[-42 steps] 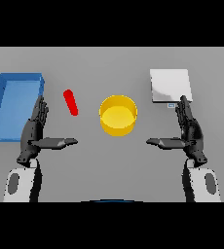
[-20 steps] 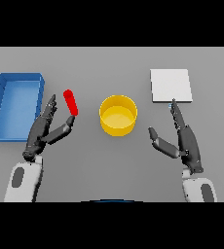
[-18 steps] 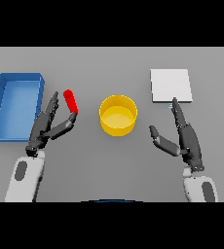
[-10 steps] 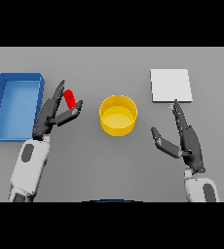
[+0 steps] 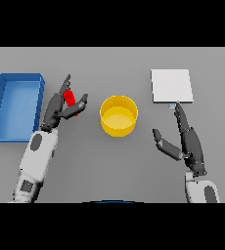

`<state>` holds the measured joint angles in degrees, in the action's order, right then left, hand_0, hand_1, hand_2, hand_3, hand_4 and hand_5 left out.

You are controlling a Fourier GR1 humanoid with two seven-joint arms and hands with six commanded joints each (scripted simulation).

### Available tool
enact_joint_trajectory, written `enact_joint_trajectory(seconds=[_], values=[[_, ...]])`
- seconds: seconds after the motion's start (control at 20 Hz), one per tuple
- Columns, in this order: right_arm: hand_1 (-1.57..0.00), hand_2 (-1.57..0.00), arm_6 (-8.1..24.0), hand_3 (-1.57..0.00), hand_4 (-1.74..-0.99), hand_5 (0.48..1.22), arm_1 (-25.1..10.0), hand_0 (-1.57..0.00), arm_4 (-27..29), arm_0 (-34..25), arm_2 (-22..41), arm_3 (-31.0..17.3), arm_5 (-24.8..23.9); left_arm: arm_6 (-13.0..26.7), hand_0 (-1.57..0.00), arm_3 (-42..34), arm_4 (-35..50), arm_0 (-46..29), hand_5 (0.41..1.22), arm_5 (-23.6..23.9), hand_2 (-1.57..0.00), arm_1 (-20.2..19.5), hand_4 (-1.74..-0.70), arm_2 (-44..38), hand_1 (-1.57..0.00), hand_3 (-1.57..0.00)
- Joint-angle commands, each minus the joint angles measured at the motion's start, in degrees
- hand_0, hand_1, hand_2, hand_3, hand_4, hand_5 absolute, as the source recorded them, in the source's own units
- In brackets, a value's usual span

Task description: Pick up the red beaker and tilt it to pour out 1 green nut into yellow bowl. Pick up the yellow bowl and place it on the metallic measuring scale.

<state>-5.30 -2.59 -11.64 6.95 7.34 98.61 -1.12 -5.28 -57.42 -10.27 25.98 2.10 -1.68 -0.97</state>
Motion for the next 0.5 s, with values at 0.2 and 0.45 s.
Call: enact_joint_trajectory(seconds=[0.2,0.45], values=[[0.00,0.00,0.01,0.00,-1.242,0.645,-0.13,0.00,-0.09,0.02,0.23,0.51,0.17,-5.52,-0.08,6.20,3.18,2.70,0.761,0.41,-0.16,1.68,-1.36,-3.70,-0.09,-0.13],[0.00,0.00,0.68,0.00,-1.239,0.648,-0.56,0.00,0.01,-0.08,-0.07,0.89,0.27,-6.67,-0.92,8.07,-1.12,4.15,1.043,6.67,-0.99,2.85,-1.56,-2.60,-0.94,-0.98]])
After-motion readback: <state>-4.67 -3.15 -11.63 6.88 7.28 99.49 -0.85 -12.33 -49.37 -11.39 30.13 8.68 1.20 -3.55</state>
